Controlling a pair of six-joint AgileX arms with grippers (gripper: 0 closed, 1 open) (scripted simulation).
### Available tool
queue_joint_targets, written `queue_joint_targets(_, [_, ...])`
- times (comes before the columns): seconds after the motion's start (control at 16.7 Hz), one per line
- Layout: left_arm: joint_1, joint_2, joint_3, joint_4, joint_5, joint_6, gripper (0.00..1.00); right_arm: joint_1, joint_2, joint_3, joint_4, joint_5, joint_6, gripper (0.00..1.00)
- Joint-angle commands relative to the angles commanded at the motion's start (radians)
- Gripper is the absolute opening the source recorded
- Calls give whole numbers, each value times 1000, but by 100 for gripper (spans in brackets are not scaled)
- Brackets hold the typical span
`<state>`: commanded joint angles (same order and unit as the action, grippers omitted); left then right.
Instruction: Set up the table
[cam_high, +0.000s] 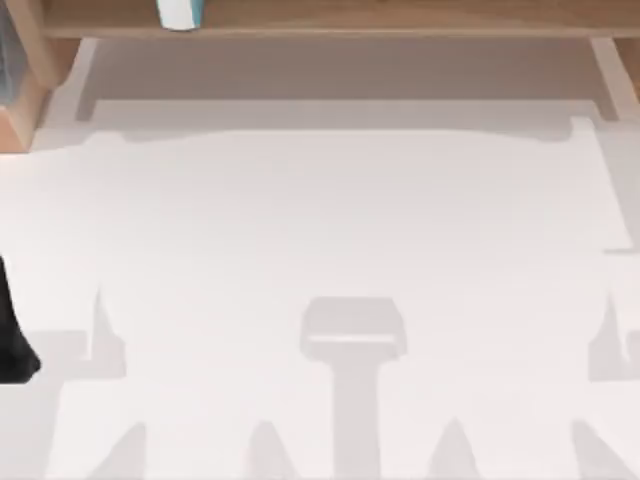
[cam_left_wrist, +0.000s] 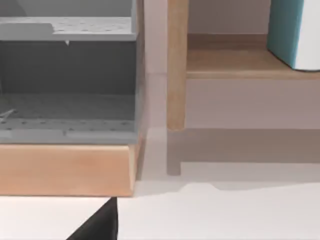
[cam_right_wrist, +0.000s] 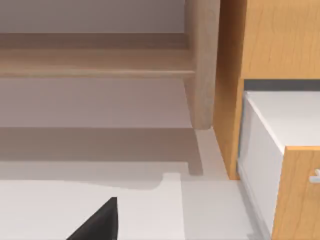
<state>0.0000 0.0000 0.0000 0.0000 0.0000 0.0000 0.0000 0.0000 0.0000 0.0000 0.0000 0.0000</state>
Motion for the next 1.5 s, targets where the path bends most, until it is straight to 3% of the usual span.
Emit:
queue_joint_targets(0.3, [0, 0, 0, 0, 0, 0, 100, -22, 58, 50, -43, 10, -18, 100])
queue_joint_targets(0.6, [0, 0, 0, 0, 0, 0, 100, -98, 364, 323, -239, 27, -93, 100])
queue_joint_targets(1.5, [0, 0, 0, 0, 0, 0, 100, -340, 1988, 1877, -1072, -47, -462, 100])
